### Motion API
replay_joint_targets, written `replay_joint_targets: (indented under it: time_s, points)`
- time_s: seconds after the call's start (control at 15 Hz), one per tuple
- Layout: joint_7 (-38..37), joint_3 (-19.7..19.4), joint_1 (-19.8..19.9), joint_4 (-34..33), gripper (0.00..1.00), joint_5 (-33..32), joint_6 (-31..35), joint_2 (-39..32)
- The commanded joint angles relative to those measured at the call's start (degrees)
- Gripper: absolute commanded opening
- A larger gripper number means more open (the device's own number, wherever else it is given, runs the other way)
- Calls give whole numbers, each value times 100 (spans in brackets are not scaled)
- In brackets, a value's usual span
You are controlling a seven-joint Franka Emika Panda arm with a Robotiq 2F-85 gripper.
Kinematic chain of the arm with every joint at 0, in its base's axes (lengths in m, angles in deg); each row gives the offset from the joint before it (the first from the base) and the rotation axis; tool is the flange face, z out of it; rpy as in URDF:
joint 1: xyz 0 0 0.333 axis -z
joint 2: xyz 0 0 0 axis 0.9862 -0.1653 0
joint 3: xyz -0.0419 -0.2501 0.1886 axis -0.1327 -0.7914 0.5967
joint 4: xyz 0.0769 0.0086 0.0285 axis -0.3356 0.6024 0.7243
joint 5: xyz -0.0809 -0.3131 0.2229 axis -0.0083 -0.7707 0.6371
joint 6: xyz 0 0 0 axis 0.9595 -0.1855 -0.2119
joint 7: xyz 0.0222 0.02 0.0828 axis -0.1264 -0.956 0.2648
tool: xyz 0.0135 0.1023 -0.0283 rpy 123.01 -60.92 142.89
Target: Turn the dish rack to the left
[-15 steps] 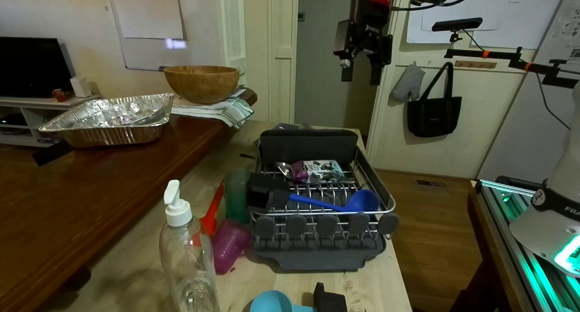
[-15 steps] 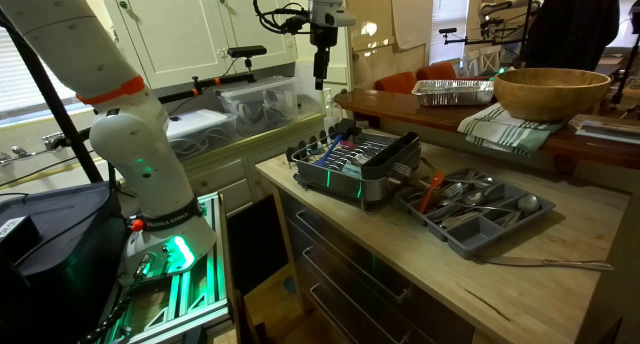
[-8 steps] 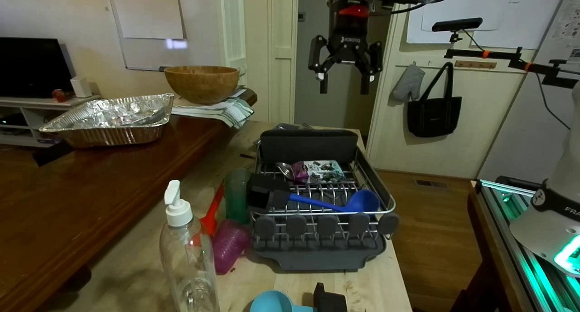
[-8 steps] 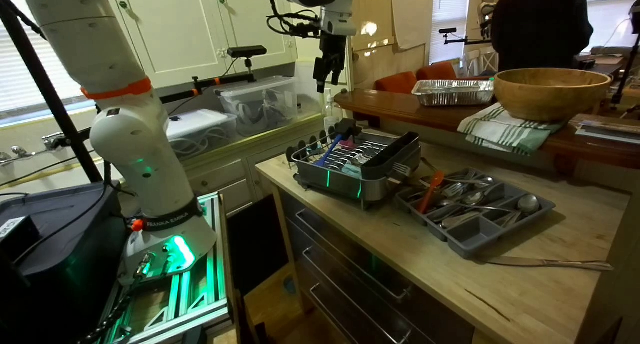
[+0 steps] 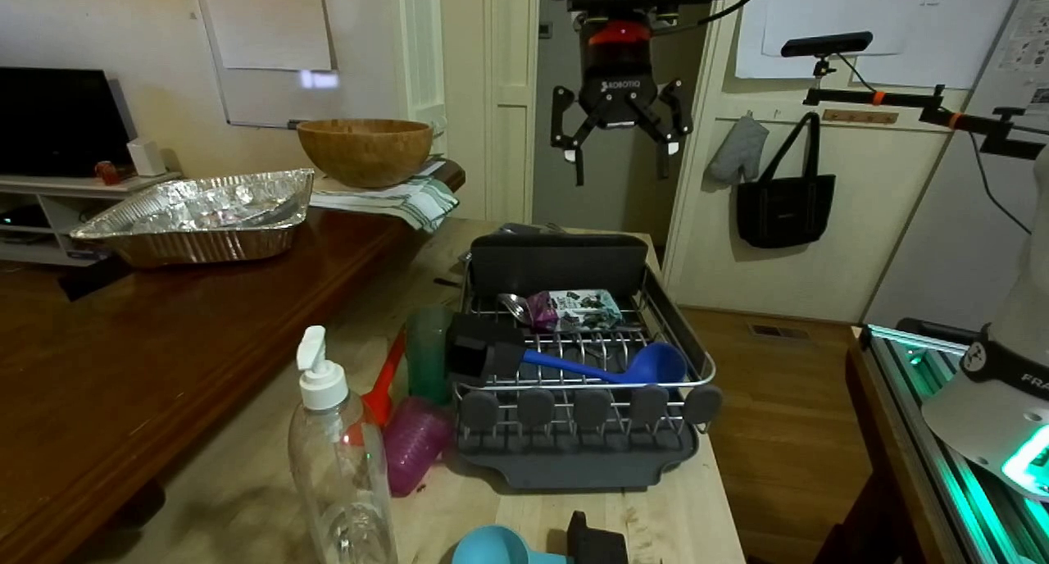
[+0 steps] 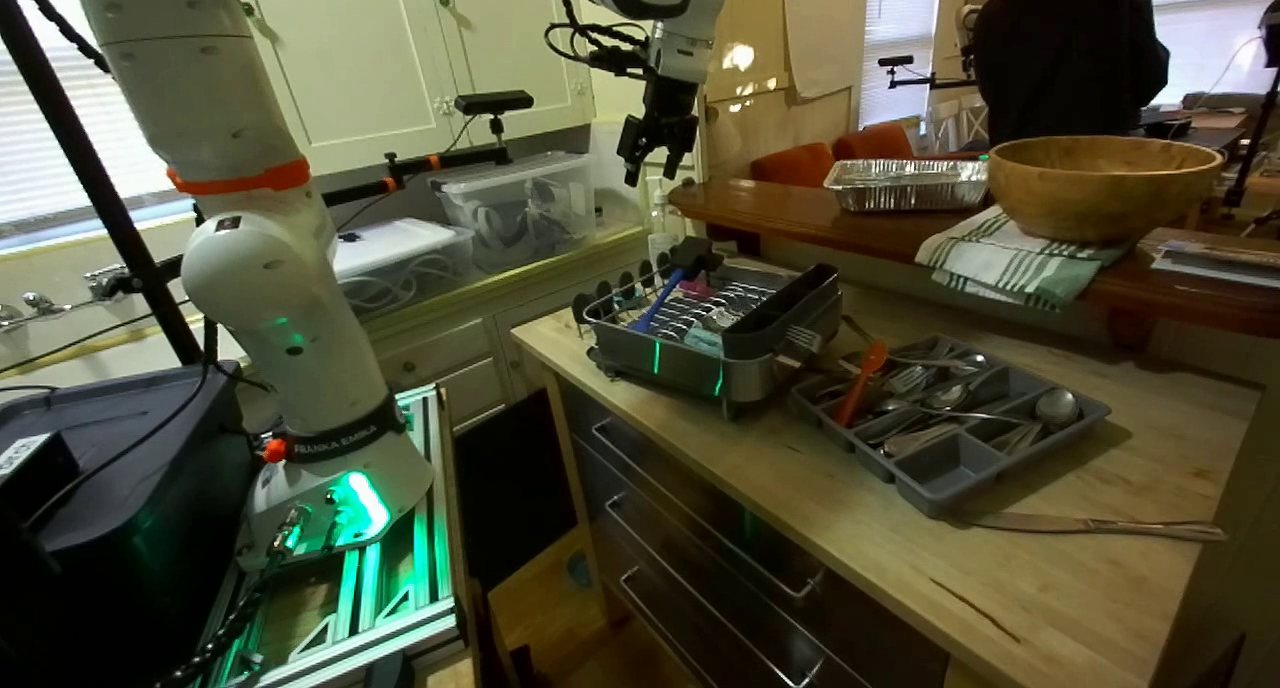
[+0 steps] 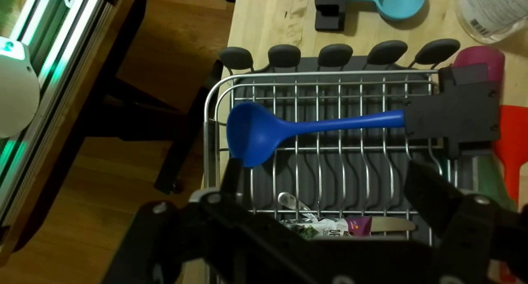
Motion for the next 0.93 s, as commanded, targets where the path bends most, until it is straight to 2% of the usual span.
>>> replay_joint_targets:
  time_s: [0.0,0.67,0.87]
  points:
    - [-11,-73,-68,-23,100,2,-27,-3]
    - [-27,-74,-69,-33,100,7,-38,-7]
    - [-440,0,-150,-12,100,-332,190,-105]
